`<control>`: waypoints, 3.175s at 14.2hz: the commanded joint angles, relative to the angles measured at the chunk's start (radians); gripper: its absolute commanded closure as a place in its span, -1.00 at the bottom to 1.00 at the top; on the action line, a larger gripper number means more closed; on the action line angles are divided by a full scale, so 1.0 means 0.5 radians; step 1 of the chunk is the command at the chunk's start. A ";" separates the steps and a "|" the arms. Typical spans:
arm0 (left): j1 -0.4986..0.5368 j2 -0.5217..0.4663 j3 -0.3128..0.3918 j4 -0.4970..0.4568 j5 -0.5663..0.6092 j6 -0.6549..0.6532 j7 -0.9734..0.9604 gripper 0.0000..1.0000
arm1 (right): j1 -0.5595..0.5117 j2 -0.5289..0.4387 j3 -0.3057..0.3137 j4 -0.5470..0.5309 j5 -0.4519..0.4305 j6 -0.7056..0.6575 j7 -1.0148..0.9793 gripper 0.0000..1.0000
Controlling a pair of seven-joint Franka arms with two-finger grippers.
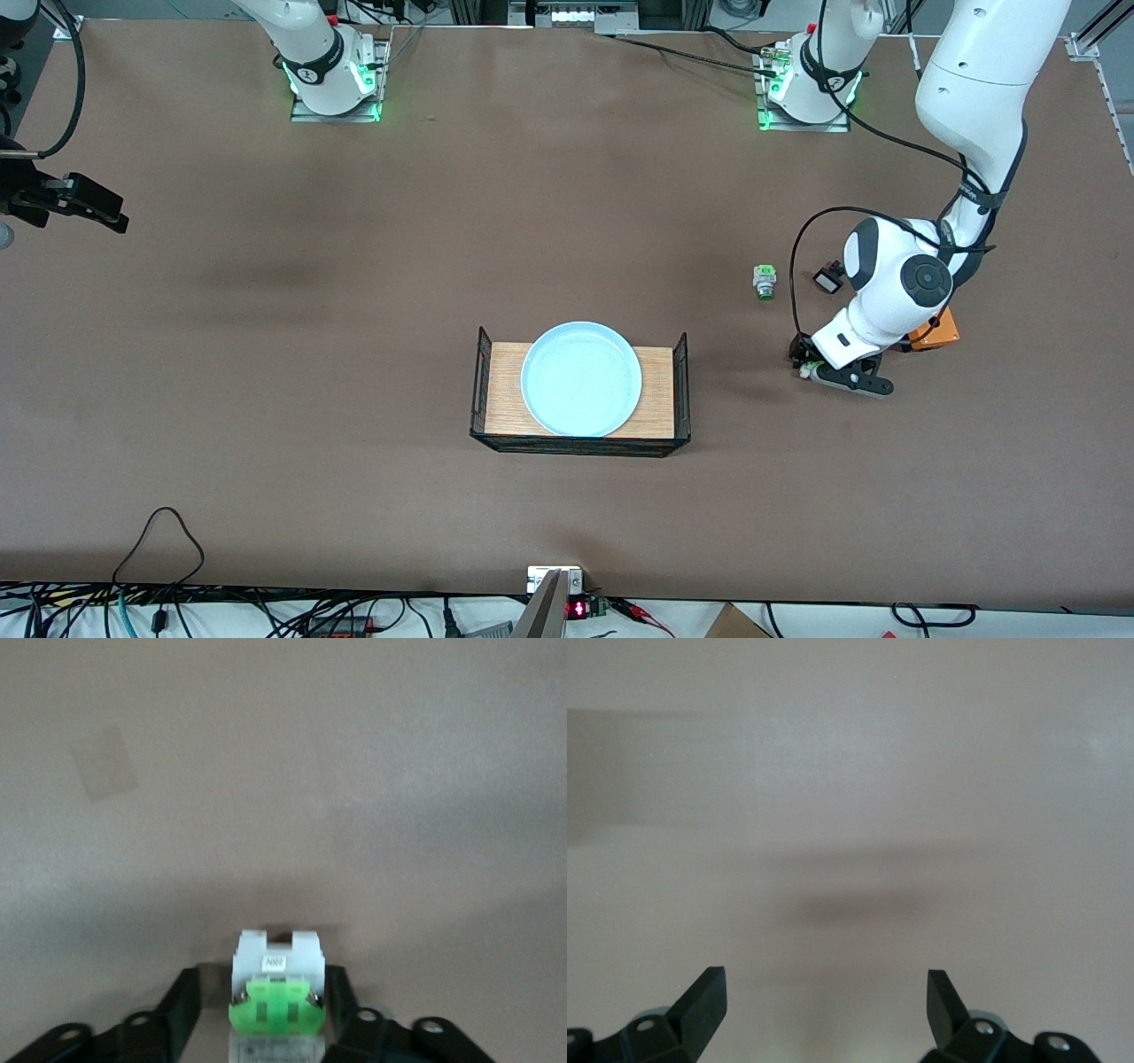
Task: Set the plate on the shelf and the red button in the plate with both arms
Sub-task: 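Grasp the green-and-white switch with the left gripper, then carry the switch with the left gripper over the plate, then lower the switch onto the plate and open the left gripper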
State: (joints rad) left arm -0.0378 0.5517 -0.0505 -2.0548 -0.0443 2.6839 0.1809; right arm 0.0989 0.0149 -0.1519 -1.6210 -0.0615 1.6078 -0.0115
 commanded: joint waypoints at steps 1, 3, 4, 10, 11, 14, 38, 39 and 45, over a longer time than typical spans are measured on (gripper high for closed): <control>-0.013 -0.100 0.000 -0.023 -0.013 -0.155 0.012 0.53 | 0.032 -0.018 -0.012 0.072 0.037 -0.055 -0.026 -1.00; -0.013 -0.112 0.000 -0.017 -0.010 -0.210 0.019 0.64 | 0.032 -0.008 -0.012 0.070 0.046 -0.062 -0.026 -1.00; -0.013 -0.131 0.000 0.029 -0.010 -0.311 0.019 0.74 | 0.044 -0.011 -0.006 0.070 0.046 -0.068 -0.038 -1.00; -0.142 -0.091 -0.065 0.713 -0.013 -1.431 0.086 0.80 | 0.084 -0.008 -0.015 0.073 0.043 -0.099 -0.029 -1.00; -0.148 -0.094 -0.068 0.765 -0.013 -1.453 0.086 0.81 | 0.081 -0.008 -0.015 0.073 0.040 -0.098 -0.032 -1.00; -0.142 -0.137 -0.165 1.013 -0.010 -1.664 0.202 0.78 | 0.072 -0.008 -0.021 0.073 0.037 -0.105 -0.032 -1.00; -0.897 0.553 -0.243 1.907 -0.013 -0.839 -0.236 0.74 | 0.063 -0.008 -0.028 0.070 0.034 -0.080 -0.032 -1.00; -0.900 0.566 -0.243 1.904 0.015 -0.839 -0.233 0.74 | 0.066 -0.008 -0.028 0.070 0.034 -0.077 -0.032 -1.00; -0.885 0.590 -0.243 1.904 0.184 -0.846 -0.227 -1.00 | 0.066 -0.008 -0.028 0.067 0.034 -0.077 -0.035 -1.00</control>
State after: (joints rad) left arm -0.4697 0.8299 -0.1839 -1.1356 0.0249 2.2683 0.0651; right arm 0.1302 0.0146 -0.1605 -1.5957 -0.0491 1.5738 -0.0137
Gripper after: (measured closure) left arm 0.546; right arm 0.000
